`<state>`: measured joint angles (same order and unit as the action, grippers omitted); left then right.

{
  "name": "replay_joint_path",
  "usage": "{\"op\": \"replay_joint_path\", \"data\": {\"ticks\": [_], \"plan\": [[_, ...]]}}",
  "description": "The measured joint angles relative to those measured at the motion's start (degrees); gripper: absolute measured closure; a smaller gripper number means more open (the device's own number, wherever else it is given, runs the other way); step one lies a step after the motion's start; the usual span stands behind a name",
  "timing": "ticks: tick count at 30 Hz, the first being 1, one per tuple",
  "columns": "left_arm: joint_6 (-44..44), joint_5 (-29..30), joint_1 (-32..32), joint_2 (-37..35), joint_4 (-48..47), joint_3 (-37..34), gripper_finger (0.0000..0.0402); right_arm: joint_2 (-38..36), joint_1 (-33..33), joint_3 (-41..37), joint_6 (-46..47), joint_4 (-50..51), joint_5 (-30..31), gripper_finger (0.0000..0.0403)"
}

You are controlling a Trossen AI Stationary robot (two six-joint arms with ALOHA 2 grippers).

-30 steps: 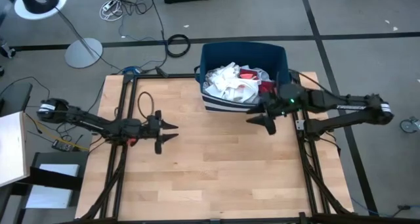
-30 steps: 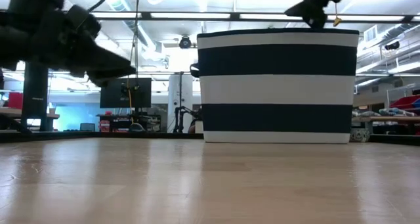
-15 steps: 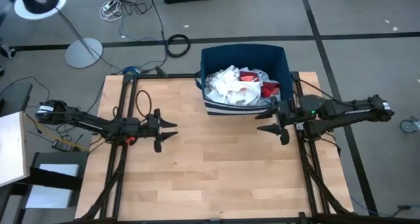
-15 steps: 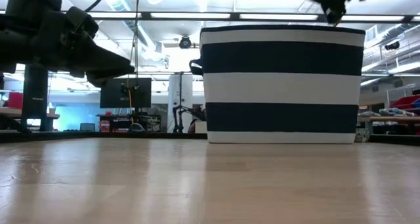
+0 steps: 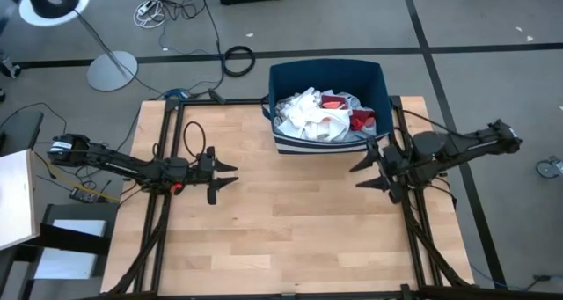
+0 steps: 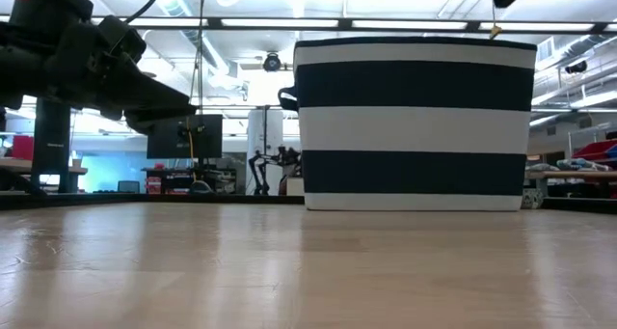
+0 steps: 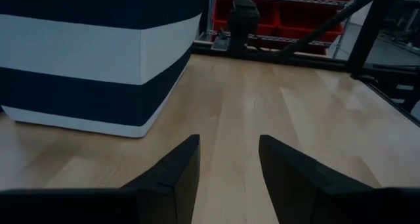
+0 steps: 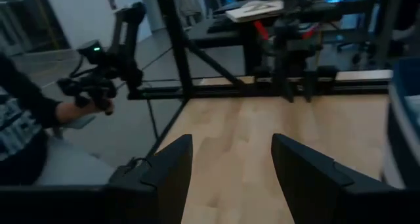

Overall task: Sort clothes
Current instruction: Return to Home Position

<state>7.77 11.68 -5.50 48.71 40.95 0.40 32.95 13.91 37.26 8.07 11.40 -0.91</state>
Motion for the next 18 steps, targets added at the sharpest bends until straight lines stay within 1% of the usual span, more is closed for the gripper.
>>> {"op": "replay_joint_path", "data": {"ticks": [4,9,11,14,18], "plan": [[0.0,0.0,0.0,0.0,-0.1,0.0,0.0238,0.0,6.6,0.0,0.0,-0.1,3.8,0.0191],[0.0,0.0,0.0,0.0,-0.1,0.0,0.0238,0.7,14.2,0.0,2.7,-0.2,5.1,0.0192],[0.0,0.0,0.0,0.0,-0.1,0.0,0.0238,1.4,17.1,0.0,4.5,-0.2,8.2,0.0193],[0.4,0.0,0.0,0.0,0.0,0.0,0.0238,3.3,20.8,-0.3,6.1,-0.2,14.6,0.0192],[0.4,0.0,0.0,0.0,0.5,0.0,0.0238,6.2,23.5,-3.4,11.0,0.0,23.0,0.0192]]}}
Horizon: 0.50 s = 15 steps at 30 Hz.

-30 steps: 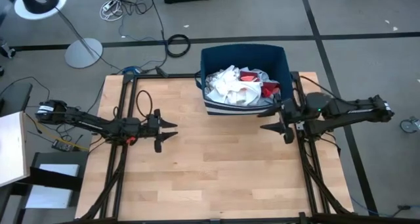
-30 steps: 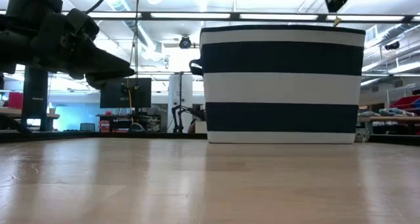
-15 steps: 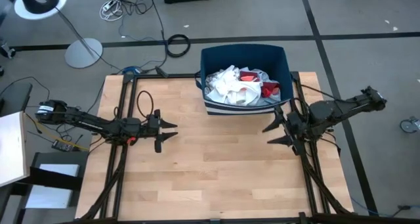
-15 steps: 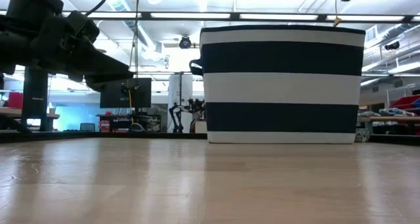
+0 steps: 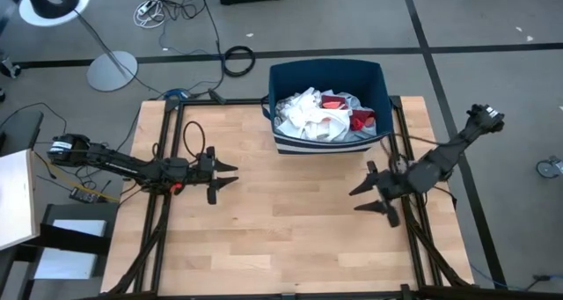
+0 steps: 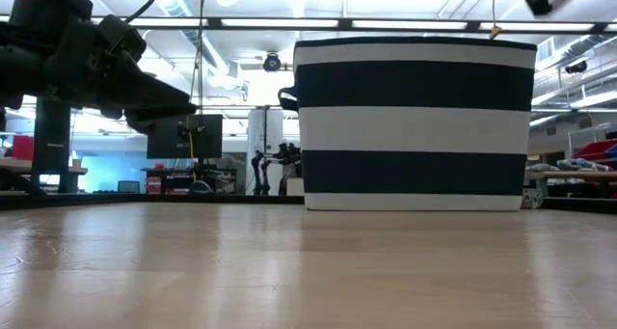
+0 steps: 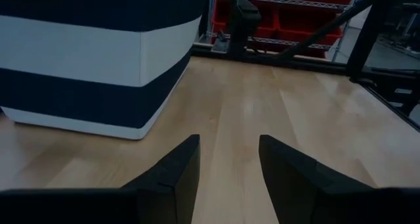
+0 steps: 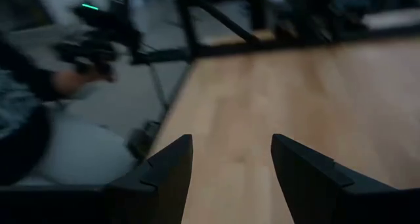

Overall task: Sort clothes
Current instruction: Return to Home Position

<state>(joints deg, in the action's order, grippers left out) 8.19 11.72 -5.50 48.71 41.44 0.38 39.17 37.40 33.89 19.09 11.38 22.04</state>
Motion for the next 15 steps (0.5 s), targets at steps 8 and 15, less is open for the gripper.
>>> {"op": "replay_joint_path", "data": {"ticks": [8,15], "plan": [[0.4,0.0,0.0,0.0,0.4,0.0,0.0238,3.1,-0.4,-11.3,10.5,-9.0,9.3,0.0192],[0.4,0.0,0.0,0.0,1.0,0.0,0.0238,5.8,-4.0,-21.7,11.3,-24.5,9.4,0.0193]]}}
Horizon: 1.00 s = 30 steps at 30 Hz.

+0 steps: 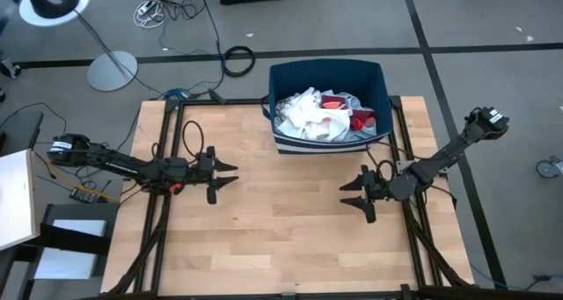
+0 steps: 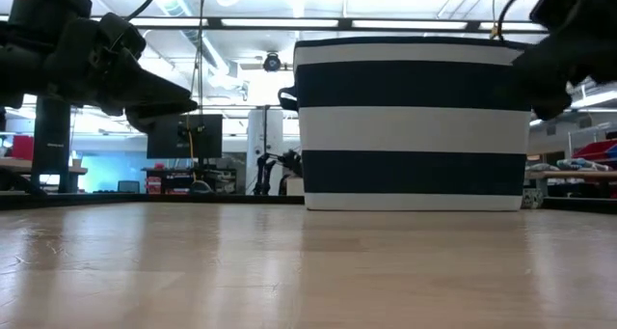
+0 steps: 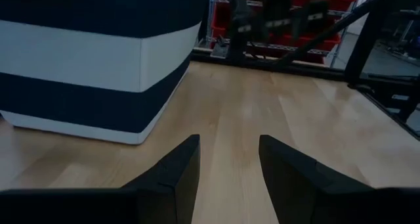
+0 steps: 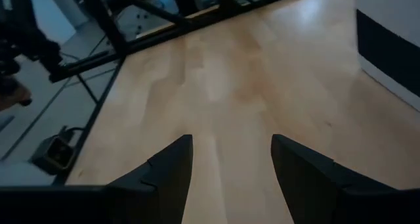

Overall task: Sort clothes
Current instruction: Return to Home Position

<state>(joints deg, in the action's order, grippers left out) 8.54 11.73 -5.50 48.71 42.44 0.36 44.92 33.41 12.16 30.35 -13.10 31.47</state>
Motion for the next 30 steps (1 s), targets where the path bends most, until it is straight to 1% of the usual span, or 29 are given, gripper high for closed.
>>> {"op": "replay_joint_path", "data": {"ticks": [3,5,7,9,11,14,17,21,23,28,30], "plan": [[-0.8,0.0,0.0,-0.1,0.4,0.0,0.0238,0.7,-1.7,-2.6,-1.1,-5.2,-0.2,0.0193],[-0.8,0.0,0.2,-0.9,0.4,0.0,0.0238,0.4,-2.7,-3.6,-2.7,-7.2,-1.4,0.0193],[-1.3,-0.9,1.1,-2.3,0.0,0.0,0.0238,-0.9,-3.8,-3.9,-4.2,-7.4,-3.5,0.0194],[-2.2,-3.1,2.3,-4.6,-1.0,0.0,0.0238,-3.1,-4.8,-3.9,-5.8,-6.5,-5.4,0.0194],[-2.3,-5.4,4.0,-7.8,-3.0,0.0,0.0238,-6.0,-5.5,-3.9,-7.1,-4.4,-6.0,0.0193],[-2.1,-7.7,6.4,-13.5,-9.8,0.0,0.0238,-11.4,-6.4,-3.9,-8.0,0.9,-6.0,0.0193],[-0.9,-8.0,7.8,-20.5,-17.1,0.0,0.0238,-17.3,-7.1,-4.0,-7.6,7.6,-5.7,0.0194],[-0.8,-8.0,7.9,-31.0,-24.5,0.0,0.0238,-25.5,-7.9,-4.0,-7.8,14.2,-5.1,0.0193],[-0.8,-8.0,7.8,-36.4,-30.6,0.4,0.0238,-29.0,-8.2,-4.0,-8.6,16.5,-4.3,0.0192],[0.1,-8.0,6.5,-48.6,-45.8,2.5,0.0238,-34.1,-8.9,-4.0,-9.0,22.6,-3.3,0.0194],[0.1,-8.0,6.0,-48.7,-47.7,3.3,0.0238,-34.8,-9.3,-4.0,-8.4,24.5,-2.3,0.0193]]}}
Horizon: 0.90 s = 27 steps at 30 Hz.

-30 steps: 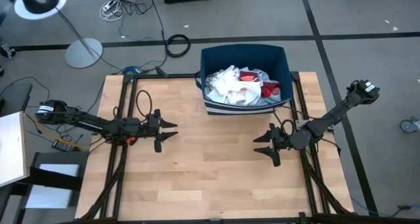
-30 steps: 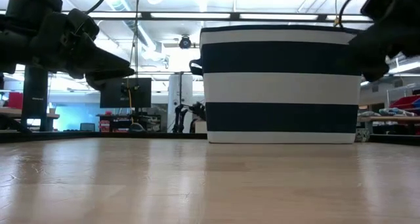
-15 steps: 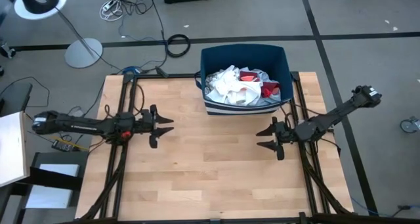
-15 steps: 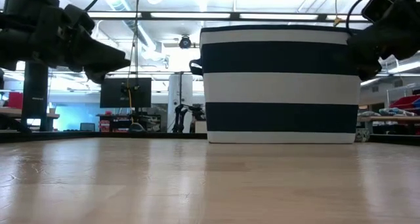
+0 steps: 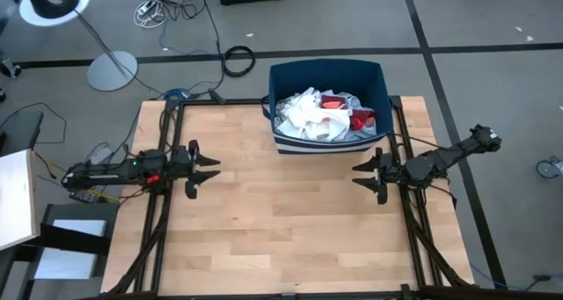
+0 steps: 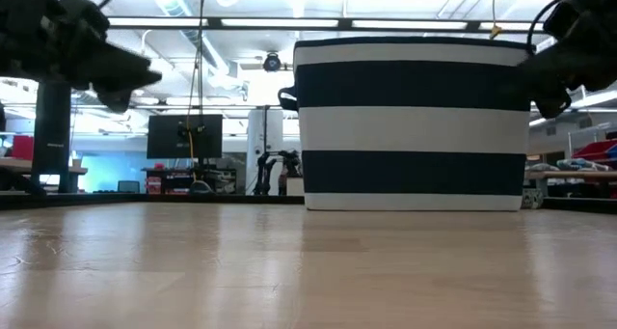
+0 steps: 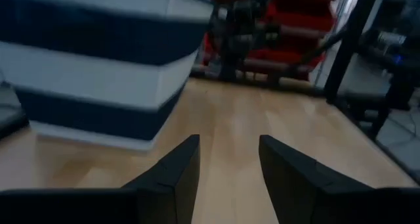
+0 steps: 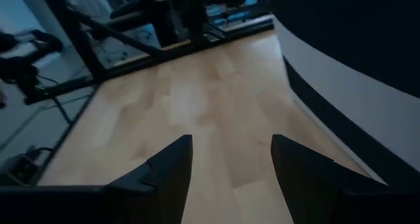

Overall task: Sort clothes
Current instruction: Return to Home Position

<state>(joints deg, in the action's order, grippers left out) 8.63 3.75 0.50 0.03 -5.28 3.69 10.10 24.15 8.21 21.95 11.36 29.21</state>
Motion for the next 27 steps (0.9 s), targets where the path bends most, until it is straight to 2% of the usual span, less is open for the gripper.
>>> {"op": "replay_joint_path", "data": {"ticks": [10,17,21,27], "plan": [[-2.6,-0.6,-0.3,0.0,-1.6,-0.5,0.0238,0.1,-1.5,-0.1,-2.4,1.5,0.3,0.0193],[-6.9,-7.8,-0.3,0.3,-1.2,-0.6,0.0238,0.1,-1.6,-3.3,-3.1,0.1,0.3,0.0194],[-6.9,-7.9,-0.3,1.9,-1.2,-0.6,0.0238,0.3,-1.7,-3.7,-3.1,-2.4,0.3,0.0193],[-6.7,-7.9,-0.3,5.2,-1.3,-0.6,0.0238,0.4,-1.7,-3.8,-9.6,-2.9,0.2,0.0193]]}}
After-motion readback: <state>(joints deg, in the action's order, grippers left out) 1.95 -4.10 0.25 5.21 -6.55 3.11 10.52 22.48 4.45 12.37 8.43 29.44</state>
